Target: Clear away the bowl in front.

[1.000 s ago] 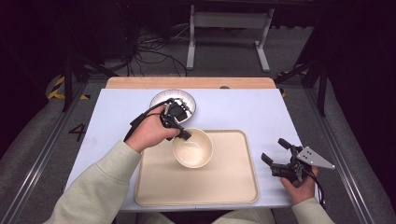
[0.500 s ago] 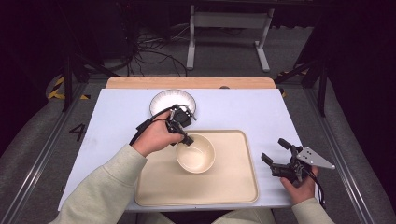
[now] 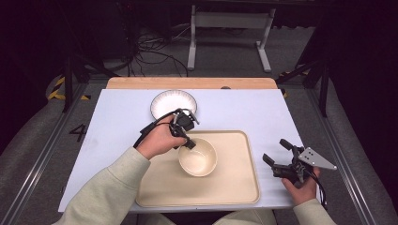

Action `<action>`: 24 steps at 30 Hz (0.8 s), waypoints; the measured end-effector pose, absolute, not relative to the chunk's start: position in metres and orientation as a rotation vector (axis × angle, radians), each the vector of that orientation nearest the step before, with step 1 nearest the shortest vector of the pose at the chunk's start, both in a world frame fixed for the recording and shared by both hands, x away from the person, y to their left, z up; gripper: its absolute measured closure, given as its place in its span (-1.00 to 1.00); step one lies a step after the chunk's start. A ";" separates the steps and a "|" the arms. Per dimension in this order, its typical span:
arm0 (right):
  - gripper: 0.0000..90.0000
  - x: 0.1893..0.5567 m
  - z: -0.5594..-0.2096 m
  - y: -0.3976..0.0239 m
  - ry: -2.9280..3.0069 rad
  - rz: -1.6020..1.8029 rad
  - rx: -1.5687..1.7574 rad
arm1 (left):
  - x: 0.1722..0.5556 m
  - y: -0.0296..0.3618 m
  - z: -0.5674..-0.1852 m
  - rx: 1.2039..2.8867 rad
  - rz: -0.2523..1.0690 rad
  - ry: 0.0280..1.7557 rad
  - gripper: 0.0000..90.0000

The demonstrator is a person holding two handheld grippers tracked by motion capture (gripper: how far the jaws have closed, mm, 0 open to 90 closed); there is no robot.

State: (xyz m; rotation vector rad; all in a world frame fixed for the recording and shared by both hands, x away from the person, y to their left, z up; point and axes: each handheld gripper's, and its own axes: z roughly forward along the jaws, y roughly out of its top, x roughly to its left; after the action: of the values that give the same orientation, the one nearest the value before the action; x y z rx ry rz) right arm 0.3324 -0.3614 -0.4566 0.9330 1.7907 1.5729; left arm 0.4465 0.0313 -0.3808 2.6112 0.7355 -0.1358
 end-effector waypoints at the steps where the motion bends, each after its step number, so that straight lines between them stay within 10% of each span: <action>1: -0.90 0.332 -0.457 -0.361 1.791 1.573 0.933 | 0.446 0.031 -0.382 2.603 -0.139 0.741 0.83; 24: -0.90 0.332 -0.457 -0.361 1.791 1.572 0.939 | 0.448 0.029 -0.395 2.612 -0.156 0.740 0.83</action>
State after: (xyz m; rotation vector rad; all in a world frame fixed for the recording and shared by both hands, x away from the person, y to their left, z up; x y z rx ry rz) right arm 0.3322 -0.3613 -0.4566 0.9393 1.7906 1.5721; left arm 0.4477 0.0289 -0.3954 2.6124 0.7403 -0.1559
